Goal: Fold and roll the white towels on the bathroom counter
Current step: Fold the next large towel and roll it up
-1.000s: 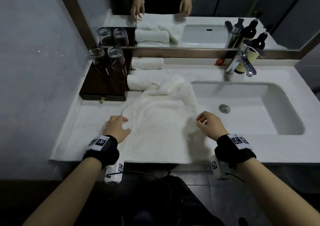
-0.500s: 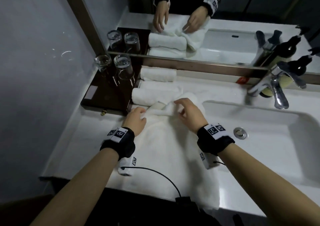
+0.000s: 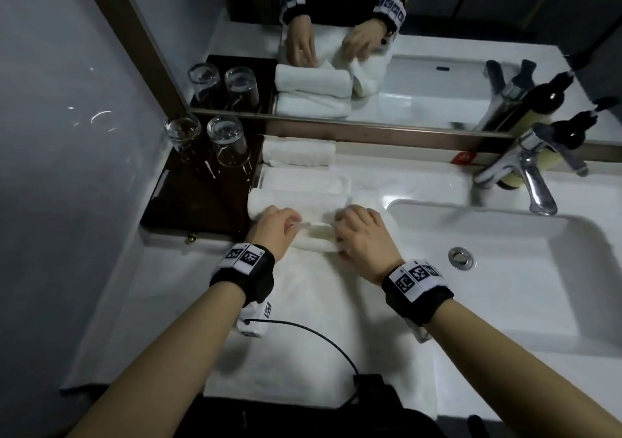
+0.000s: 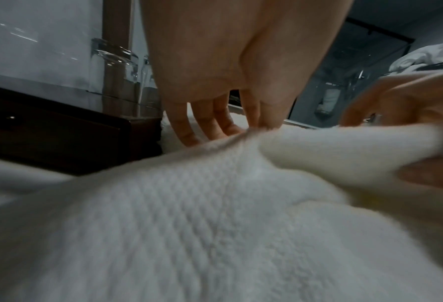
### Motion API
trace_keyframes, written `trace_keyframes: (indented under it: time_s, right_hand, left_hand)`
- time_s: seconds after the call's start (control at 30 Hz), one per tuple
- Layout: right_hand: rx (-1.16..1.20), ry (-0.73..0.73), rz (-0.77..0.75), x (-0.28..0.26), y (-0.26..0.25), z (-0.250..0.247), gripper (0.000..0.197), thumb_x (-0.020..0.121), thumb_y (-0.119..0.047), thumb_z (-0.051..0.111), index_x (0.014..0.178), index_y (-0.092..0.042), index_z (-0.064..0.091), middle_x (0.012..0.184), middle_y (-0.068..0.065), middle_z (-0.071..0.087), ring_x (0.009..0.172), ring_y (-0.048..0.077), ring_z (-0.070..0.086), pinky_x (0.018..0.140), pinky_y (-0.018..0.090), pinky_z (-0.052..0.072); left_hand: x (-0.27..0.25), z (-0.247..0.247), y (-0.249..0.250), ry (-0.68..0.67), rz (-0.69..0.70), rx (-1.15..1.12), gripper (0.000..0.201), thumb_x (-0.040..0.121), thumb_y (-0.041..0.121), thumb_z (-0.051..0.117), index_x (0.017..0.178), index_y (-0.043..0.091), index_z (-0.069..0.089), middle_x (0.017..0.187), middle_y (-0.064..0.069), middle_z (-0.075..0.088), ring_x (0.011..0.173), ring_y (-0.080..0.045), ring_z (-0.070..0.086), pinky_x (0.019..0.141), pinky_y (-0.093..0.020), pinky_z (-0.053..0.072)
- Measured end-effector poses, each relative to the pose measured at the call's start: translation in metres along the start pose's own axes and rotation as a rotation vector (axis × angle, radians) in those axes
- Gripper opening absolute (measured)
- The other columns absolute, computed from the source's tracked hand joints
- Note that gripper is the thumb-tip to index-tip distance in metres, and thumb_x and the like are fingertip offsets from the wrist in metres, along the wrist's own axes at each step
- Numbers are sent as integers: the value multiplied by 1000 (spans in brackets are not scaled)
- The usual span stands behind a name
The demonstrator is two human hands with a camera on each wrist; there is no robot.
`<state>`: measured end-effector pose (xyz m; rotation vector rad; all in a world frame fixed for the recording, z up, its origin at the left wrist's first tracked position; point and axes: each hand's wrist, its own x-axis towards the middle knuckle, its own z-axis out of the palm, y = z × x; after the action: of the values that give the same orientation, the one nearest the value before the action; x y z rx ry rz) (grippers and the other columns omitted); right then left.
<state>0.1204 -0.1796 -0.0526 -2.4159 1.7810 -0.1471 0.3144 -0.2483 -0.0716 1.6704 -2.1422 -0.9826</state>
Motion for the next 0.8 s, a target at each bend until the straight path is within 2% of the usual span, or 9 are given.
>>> trace_keyframes:
  time_s: [0.07, 0.13, 0.2, 0.27, 0.33, 0.47, 0.63, 0.73, 0.8]
  right_hand:
    - [26, -115, -68, -11, -2, 0, 25, 71, -27, 71, 87, -11, 60, 94, 7, 64, 92, 28, 61, 83, 35, 33]
    - [77, -265, -31, -16, -5, 0, 29, 85, -42, 56, 93, -14, 59, 97, 4, 63, 92, 27, 59, 79, 33, 36]
    - [164, -232, 67, -13, -8, -3, 31, 91, -43, 46, 98, -15, 59, 102, 4, 61, 94, 27, 59, 74, 34, 43]
    - [247, -92, 143, -3, -12, -7, 27, 95, -34, 43, 106, -14, 58, 109, 6, 57, 99, 26, 56, 73, 36, 47]
    - [268, -30, 193, 11, -13, -8, 29, 95, -23, 43, 119, -11, 54, 124, 8, 51, 109, 27, 51, 79, 39, 49]
    - [158, -93, 223, 35, -12, -4, 46, 91, -11, 40, 137, -9, 38, 146, 9, 32, 128, 28, 36, 96, 41, 42]
    - [27, -99, 285, 67, -2, -6, 55, 87, -12, 43, 140, -17, 29, 147, 5, 28, 133, 27, 28, 101, 42, 33]
    - [-82, -144, 279, 86, 6, -6, 59, 84, -11, 51, 138, -16, 28, 146, 6, 26, 135, 28, 23, 105, 43, 31]
    - [-134, -156, 279, 97, 12, -4, 66, 81, -8, 57, 139, -15, 25, 146, 7, 24, 136, 28, 21, 105, 44, 31]
  left_hand:
    - [3, -1, 0, 32, 45, 5, 17, 85, 12, 62, 99, 20, 66, 96, -1, 54, 88, -20, 62, 83, -34, 51]
    - [6, -2, 0, 56, 92, 13, 20, 84, 8, 61, 101, 18, 67, 102, -2, 57, 95, -20, 61, 86, -35, 50]
    - [8, -3, 0, 64, 140, 73, 27, 84, 6, 58, 108, 17, 66, 110, -4, 56, 104, -21, 57, 92, -37, 47]
    - [9, -4, -1, 79, 178, 132, 35, 84, 3, 54, 115, 17, 63, 115, -4, 54, 109, -23, 53, 96, -38, 43]
    - [10, -3, -2, 107, 217, 175, 43, 83, -1, 51, 120, 18, 60, 119, -3, 53, 113, -23, 51, 101, -38, 39]
    - [15, -3, -3, 88, 234, 304, 56, 83, -1, 45, 132, 26, 48, 142, 6, 40, 133, -15, 36, 110, -34, 23]
    - [38, -14, 1, 21, 275, 350, 63, 84, -2, 45, 141, 23, 36, 153, 5, 24, 141, -13, 21, 115, -36, 17]
    - [54, -21, 6, 23, 280, 316, 60, 83, -4, 47, 139, 18, 39, 152, -1, 26, 141, -17, 22, 116, -35, 17]
    - [64, -25, 8, 61, 254, 269, 57, 81, -7, 49, 133, 16, 46, 144, -5, 33, 135, -21, 29, 113, -35, 25]
